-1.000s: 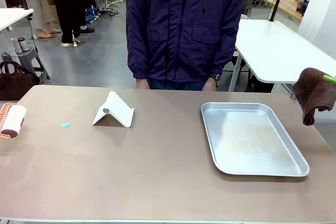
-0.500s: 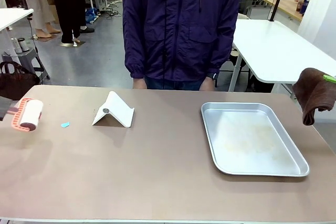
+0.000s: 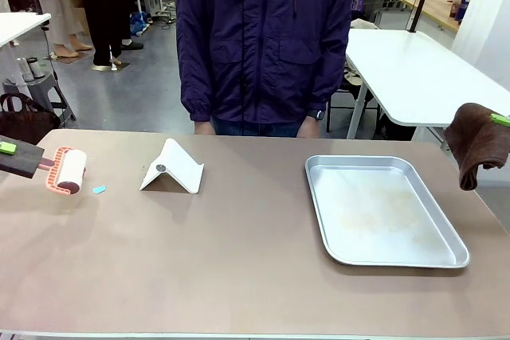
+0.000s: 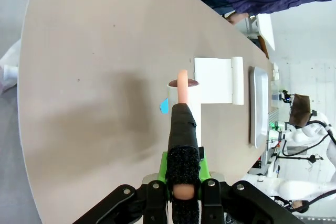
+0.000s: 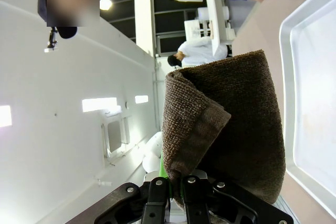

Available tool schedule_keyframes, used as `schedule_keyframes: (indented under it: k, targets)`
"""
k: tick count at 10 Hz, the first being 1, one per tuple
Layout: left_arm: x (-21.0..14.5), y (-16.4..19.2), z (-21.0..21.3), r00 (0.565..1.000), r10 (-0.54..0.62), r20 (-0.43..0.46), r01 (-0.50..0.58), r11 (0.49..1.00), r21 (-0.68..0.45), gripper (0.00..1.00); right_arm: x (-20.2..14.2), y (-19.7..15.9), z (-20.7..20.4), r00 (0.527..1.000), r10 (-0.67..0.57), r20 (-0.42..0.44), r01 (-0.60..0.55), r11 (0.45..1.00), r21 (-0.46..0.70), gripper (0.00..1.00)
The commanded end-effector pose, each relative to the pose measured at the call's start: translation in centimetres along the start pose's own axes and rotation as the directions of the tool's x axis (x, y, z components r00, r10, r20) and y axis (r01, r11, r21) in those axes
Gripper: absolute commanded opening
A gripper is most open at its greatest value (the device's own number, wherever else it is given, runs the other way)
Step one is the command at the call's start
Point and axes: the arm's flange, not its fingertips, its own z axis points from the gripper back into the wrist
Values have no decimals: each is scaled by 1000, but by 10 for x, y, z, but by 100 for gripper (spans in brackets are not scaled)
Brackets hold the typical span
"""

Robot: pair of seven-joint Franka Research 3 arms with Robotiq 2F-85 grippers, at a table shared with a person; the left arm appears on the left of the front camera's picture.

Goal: Clean the surface of the table.
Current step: Clean the area not pointed to by the person.

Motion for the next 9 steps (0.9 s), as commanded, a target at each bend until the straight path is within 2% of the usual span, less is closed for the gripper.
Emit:
schedule_keyframes:
  k: [1, 4, 9]
  targets:
    - [6, 5, -7, 1000, 21, 8, -22, 998, 65, 22, 0, 7, 0, 1000, -9, -15, 9, 1000, 1, 0]
    - [15, 20, -12, 998, 60, 2, -60, 992, 113, 22, 0, 7, 0, 1000, -9, -15, 9, 1000, 1, 0]
    - [15, 24, -20, 998, 62, -9, -60, 991, 119, 22, 0, 7, 0, 1000, -9, -15, 9, 1000, 1, 0]
